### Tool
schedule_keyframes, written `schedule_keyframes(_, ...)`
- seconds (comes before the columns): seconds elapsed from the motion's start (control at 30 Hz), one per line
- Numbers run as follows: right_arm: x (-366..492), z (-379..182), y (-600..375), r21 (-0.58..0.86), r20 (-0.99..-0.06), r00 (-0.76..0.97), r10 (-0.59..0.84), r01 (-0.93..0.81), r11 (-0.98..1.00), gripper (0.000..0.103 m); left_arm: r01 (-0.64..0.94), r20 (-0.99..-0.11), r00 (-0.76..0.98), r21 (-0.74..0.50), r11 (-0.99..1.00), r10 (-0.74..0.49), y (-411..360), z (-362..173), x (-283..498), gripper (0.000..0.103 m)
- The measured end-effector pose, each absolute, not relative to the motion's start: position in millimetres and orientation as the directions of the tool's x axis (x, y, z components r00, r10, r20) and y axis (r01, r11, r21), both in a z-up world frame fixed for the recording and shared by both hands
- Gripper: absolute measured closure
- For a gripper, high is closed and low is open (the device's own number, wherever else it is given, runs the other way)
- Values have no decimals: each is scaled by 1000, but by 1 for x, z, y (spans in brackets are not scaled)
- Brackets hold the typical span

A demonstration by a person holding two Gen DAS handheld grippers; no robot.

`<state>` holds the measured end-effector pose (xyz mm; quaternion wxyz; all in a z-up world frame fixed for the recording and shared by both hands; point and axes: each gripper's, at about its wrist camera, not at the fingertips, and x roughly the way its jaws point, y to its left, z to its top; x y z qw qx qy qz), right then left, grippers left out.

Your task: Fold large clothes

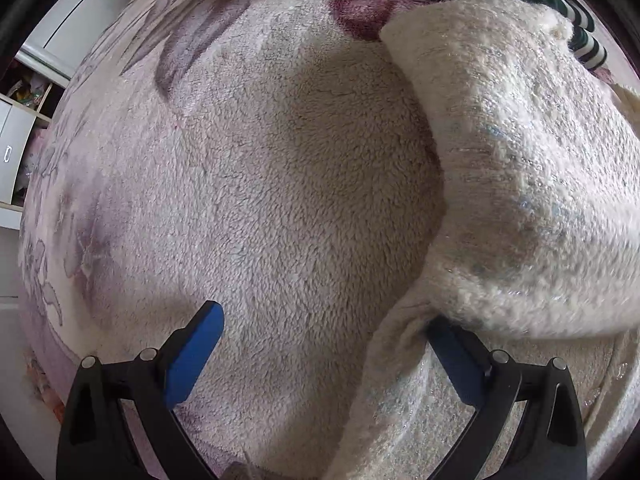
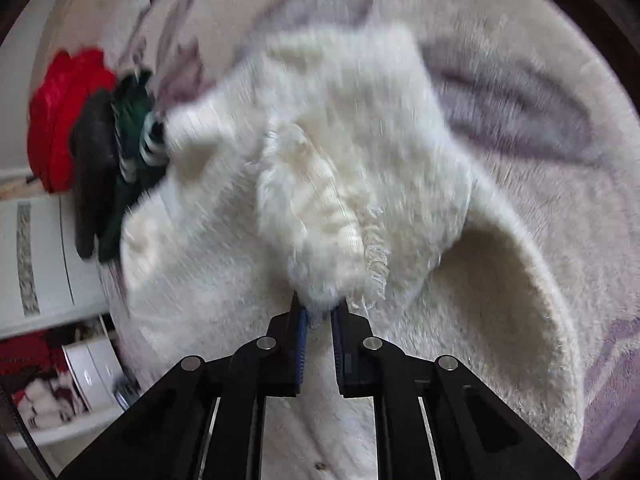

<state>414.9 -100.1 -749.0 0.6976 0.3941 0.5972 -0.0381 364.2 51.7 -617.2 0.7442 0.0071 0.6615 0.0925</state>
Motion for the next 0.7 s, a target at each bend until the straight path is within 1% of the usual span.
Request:
schedule_keyframes(0.07, 426, -721, -103, 535, -844, 357, 400, 503, 679, 94, -101, -982, 112, 143, 985, 154, 48, -617, 366, 0)
schedule_keyframes(0.1, 429, -706, -102, 547, -834, 390, 390, 484, 683, 98, -89, -979, 120, 152, 984, 162, 46, -618, 365, 0)
schedule_keyframes(0.17, 442, -690, -102, 523, -843, 407, 352, 464, 715, 100, -112, -982, 111, 141, 984, 153, 51, -620, 367, 0)
schedule_keyframes(0.2, 448, -690, -104, 488, -860, 401, 316, 463, 740, 103, -137, -984, 105, 126, 982, 141, 55, -621, 368, 0)
schedule_keyframes(0.27, 461, -701, -112, 372, -916, 334, 223, 494, 786, 103, -190, -993, 82, 62, 980, 79, 66, -627, 371, 0)
schedule_keyframes(0.3, 464, -714, -122, 339, -936, 265, 232, 503, 795, 103, -207, -995, 79, 51, 977, 68, 68, -627, 370, 0)
schedule_keyframes(0.37, 463, -740, -132, 272, -961, 106, 254, 516, 812, 103, -184, -992, 86, 79, 980, 96, 62, -624, 368, 0)
schedule_keyframes(0.4, 459, -747, -136, 250, -965, 61, 255, 505, 826, 103, -167, -989, 86, 102, 981, 118, 58, -620, 366, 0)
schedule_keyframes(0.43, 452, -746, -138, 251, -964, 47, 262, 487, 837, 102, -165, -989, 85, 106, 981, 122, 56, -616, 365, 0)
schedule_keyframes(0.47, 439, -744, -140, 250, -964, 41, 262, 465, 849, 100, -162, -988, 85, 115, 980, 130, 54, -612, 362, 0)
schedule_keyframes(0.5, 424, -741, -143, 229, -969, 22, 245, 446, 865, 95, -155, -984, 90, 140, 978, 155, 51, -604, 358, 0)
schedule_keyframes(0.57, 392, -742, -149, 173, -980, -19, 200, 427, 888, 51, -158, -979, 110, 155, 975, 173, 47, -590, 350, 0)
schedule_keyframes(0.6, 373, -745, -152, 147, -982, -45, 183, 427, 892, 46, -150, -975, 123, 165, 975, 184, 43, -581, 343, 0)
schedule_keyframes(0.63, 350, -753, -158, 110, -981, -95, 167, 435, 894, 45, -140, -970, 130, 186, 973, 204, 41, -573, 337, 0)
schedule_keyframes(0.7, 308, -773, -169, 86, -969, -163, 183, 475, 876, 45, -127, -965, 152, 196, 972, 214, 31, -560, 324, 0)
